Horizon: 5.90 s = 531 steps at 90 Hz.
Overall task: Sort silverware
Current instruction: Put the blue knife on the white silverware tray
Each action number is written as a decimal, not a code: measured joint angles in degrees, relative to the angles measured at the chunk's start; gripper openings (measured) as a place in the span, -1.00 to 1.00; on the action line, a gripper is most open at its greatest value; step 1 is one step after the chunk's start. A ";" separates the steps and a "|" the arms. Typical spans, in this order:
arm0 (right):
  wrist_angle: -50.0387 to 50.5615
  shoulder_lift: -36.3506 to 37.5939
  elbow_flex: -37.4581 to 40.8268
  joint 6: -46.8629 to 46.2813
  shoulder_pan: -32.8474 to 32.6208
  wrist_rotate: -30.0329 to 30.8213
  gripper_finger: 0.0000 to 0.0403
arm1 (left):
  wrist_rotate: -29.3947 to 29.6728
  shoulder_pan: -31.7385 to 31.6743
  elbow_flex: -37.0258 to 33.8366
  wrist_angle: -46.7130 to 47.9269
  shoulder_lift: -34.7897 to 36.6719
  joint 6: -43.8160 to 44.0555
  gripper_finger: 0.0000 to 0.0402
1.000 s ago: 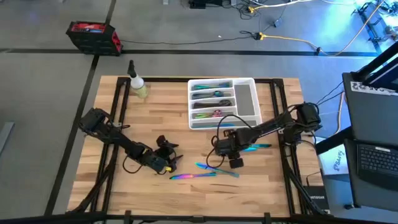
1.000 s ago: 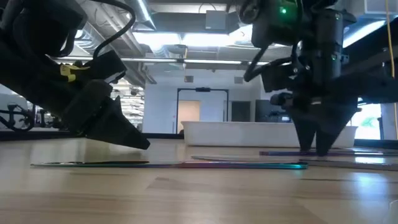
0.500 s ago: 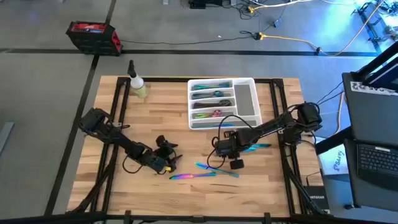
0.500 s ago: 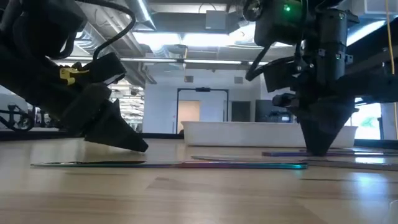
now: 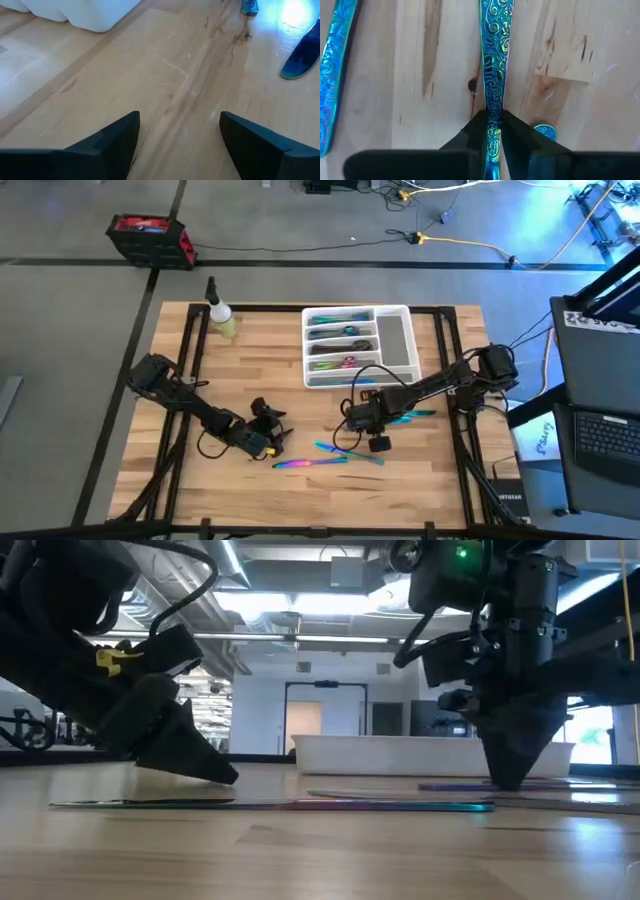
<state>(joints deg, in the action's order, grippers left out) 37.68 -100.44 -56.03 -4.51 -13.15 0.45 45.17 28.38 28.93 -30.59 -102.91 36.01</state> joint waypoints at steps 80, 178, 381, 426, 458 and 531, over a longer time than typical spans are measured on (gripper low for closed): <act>1.80 1.17 -0.55 -3.39 0.07 -2.95 -0.84 | 0.00 0.02 0.00 -0.02 0.00 0.02 0.31; 12.15 1.15 -18.12 20.81 23.78 -1.63 -0.84 | 0.09 0.00 0.00 0.07 0.00 0.64 0.31; -3.47 29.37 21.48 -2.68 4.15 -3.06 -0.22 | -0.43 -0.28 -0.02 0.07 0.02 2.66 0.31; -4.99 21.63 22.79 -1.61 4.15 -2.36 -0.44 | -0.63 -0.28 -0.01 0.09 0.02 2.95 0.31; -4.98 21.06 22.67 -2.32 4.13 -1.56 -0.55 | -0.66 -0.30 -0.02 0.09 0.02 3.04 0.31; -3.34 20.87 21.75 -4.04 4.20 -3.81 -0.61 | -0.66 -0.31 -0.02 0.13 0.02 3.00 0.31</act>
<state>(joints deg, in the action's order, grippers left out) 34.34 -79.57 -34.28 -8.55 -8.95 -3.36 44.51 28.08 28.91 -30.46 -102.89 39.01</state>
